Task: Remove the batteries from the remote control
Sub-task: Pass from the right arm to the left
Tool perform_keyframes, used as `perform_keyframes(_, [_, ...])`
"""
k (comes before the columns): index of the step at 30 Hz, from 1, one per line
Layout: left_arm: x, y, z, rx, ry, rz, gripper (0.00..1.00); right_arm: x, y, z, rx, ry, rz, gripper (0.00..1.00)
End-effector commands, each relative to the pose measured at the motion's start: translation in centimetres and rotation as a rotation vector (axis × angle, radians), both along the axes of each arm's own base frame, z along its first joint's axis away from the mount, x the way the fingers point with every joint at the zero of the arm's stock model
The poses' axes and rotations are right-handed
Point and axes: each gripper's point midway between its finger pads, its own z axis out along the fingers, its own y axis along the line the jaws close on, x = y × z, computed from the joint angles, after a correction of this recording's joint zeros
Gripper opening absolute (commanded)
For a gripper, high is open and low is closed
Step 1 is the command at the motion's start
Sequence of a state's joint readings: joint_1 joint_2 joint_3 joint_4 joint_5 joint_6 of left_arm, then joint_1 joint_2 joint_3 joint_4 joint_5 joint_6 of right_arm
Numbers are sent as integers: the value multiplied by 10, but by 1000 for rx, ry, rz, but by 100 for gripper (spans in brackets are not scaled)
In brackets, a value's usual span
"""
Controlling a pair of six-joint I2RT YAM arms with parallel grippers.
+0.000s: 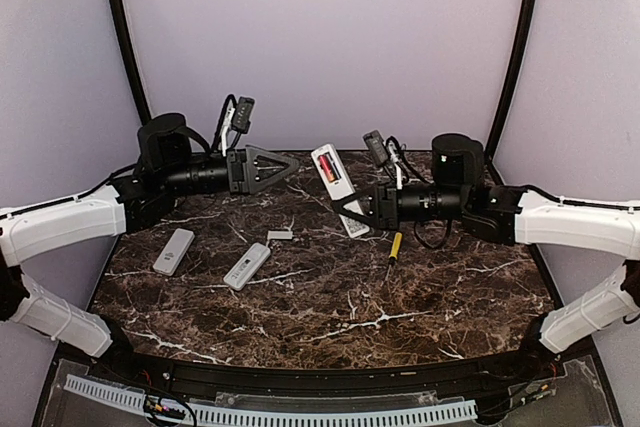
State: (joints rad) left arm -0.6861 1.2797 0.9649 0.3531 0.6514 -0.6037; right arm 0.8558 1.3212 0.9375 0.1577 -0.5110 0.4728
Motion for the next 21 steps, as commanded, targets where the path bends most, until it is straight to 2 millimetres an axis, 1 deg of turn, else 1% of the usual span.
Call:
perform_keyframes(1, [-9, -11, 31, -136, -50, -48, 90, 0, 1, 46, 190, -84, -32, 0])
perform_keyframes(4, [-13, -20, 28, -142, -36, -92, 91, -1, 4, 52, 221, -95, -27, 0])
perform_keyframes(7, [-19, -32, 27, -154, -29, -142, 90, 3, 6, 48, 200, -100, -39, 0])
perform_keyframes(8, [-19, -34, 30, -159, -34, -147, 90, 3, 7, 48, 198, -103, -40, 0])
perform_keyframes(9, [-20, -39, 29, -156, -34, -155, 91, 3, 6, 48, 196, -106, -39, 0])
perform_keyframes(12, [-20, -45, 32, -168, -45, -163, 89, 2, 7, 51, 198, -110, -32, 0])
perform_keyframes(15, [-21, -51, 32, -179, -39, -183, 84, 0, 6, 53, 202, -114, -26, 0])
perform_keyframes(16, [-21, -54, 29, -174, -28, -192, 82, 0, 6, 53, 203, -114, -24, 0])
perform_keyframes(17, [-21, -56, 30, -179, -30, -198, 79, -1, 7, 52, 204, -114, -21, 0])
perform_keyframes(18, [-22, -60, 27, -175, -19, -211, 77, -1, 7, 53, 206, -114, -19, 0])
perform_keyframes(19, [-23, -62, 30, -179, -22, -218, 73, -1, 7, 52, 207, -112, -21, 0])
perform_keyframes(20, [-23, -65, 27, -177, -14, -229, 70, 0, 7, 52, 210, -113, -24, 0])
perform_keyframes(21, [-23, -67, 29, -180, -16, -233, 65, 0, 7, 51, 212, -114, -25, 0])
